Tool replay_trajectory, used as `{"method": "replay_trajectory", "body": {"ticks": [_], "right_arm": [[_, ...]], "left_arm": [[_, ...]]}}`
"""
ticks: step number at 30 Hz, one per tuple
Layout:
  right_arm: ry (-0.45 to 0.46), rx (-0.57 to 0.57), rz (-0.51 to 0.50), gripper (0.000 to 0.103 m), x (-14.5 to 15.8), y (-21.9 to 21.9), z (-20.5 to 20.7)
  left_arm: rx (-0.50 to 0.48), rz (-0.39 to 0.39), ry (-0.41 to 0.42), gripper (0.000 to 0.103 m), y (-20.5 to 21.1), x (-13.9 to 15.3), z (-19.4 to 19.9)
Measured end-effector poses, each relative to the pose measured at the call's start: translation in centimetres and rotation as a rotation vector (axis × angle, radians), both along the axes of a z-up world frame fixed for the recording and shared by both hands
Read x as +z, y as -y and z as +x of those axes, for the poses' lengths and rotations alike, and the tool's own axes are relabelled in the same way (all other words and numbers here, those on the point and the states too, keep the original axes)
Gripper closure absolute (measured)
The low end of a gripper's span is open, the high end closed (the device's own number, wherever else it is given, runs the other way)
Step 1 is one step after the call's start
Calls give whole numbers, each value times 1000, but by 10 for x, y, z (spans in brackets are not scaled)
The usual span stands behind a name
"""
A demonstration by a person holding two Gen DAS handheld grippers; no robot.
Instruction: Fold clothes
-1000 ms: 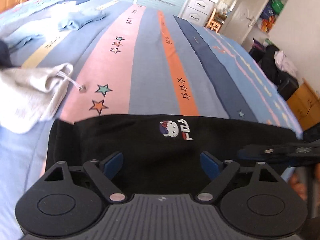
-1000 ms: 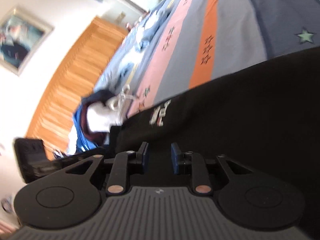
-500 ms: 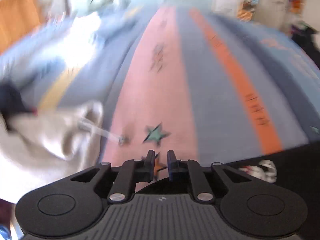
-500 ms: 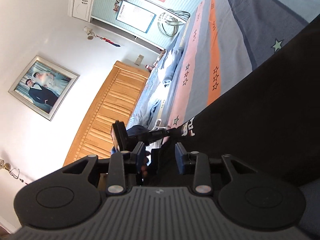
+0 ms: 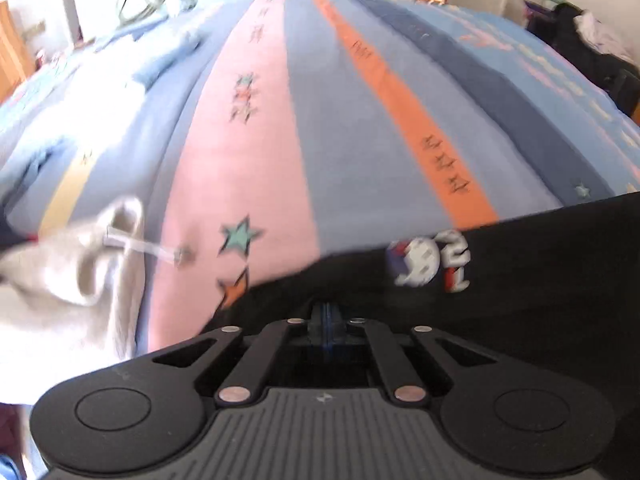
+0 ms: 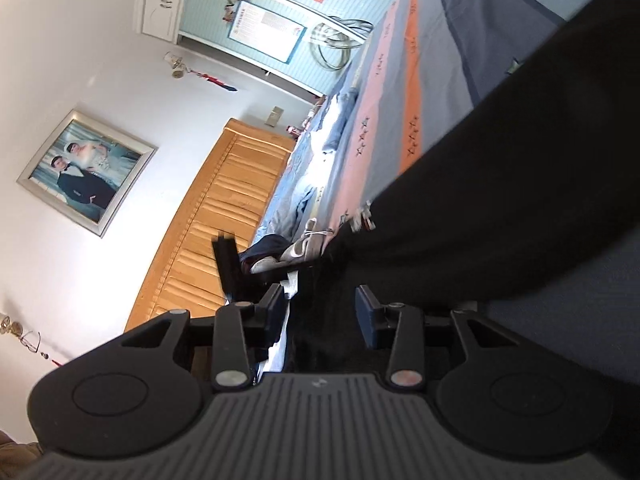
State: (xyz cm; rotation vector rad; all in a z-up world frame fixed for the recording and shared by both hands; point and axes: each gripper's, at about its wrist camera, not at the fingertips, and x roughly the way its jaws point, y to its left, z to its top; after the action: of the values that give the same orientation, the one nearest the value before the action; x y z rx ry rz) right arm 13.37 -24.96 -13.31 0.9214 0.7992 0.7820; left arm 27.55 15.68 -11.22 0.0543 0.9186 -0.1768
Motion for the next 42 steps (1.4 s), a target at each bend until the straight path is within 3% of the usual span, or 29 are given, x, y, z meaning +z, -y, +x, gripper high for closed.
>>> {"method": "replay_trajectory", "body": {"ticks": [1,3,6,7,9,11,12,16,19,21,23,25,27,29,31,34,36,39,42], "right_arm": [[-5,1,4,60,-2,1,-2],[-11,7,10,60,-5,4,-6],[-22,14,22,60,-12,4,-10],[-31,17,44,60,-16,5,-11],[-57,18,98,55,-25,8,-14],[-82,1,80,53,-34,7,-16],[-94,-10,63,53,-38,6,-17],[-99,-21,-59,52,-45,2,-19],[-55,55,-37,52,-39,-6,-21],[-51,127,-29,52,-40,-19,-23],[-83,205,-77,52,-51,-38,-28],[-104,231,-172,75,-62,-53,-43],[-129,305,-178,77,-64,-59,-55],[-150,358,-169,75,-61,-60,-60],[-124,312,-149,74,-50,-45,-51],[-119,102,-111,62,-36,2,-7],[-87,-2,-128,60,-29,24,27],[-51,-54,-122,60,-27,35,78],[-145,-69,-150,60,-49,33,124]], "left_arm": [[-6,-34,22,81,-3,9,-6],[-14,-120,22,66,-13,21,-17],[-48,-201,-5,56,-22,25,-29],[-45,-174,-10,52,-18,22,-31],[-8,-90,-51,52,-5,5,-29],[34,2,-79,60,6,-13,-24],[45,34,-75,59,10,-18,-22],[-13,-74,-46,55,18,1,-47],[-100,-119,-55,48,26,9,-83],[-93,-109,-67,43,27,-3,-97],[-87,-98,-79,46,27,-15,-112],[-79,-88,-90,52,28,-26,-126],[-29,-118,-70,53,27,-18,-120],[-70,-152,-40,51,39,-8,-112],[-99,-170,-23,45,53,-4,-99],[-127,-175,-15,44,77,-5,-74],[-133,-198,-2,44,87,-10,-52],[-128,-187,-40,44,101,-28,-22],[-124,-155,-52,44,109,-32,-8]]}}
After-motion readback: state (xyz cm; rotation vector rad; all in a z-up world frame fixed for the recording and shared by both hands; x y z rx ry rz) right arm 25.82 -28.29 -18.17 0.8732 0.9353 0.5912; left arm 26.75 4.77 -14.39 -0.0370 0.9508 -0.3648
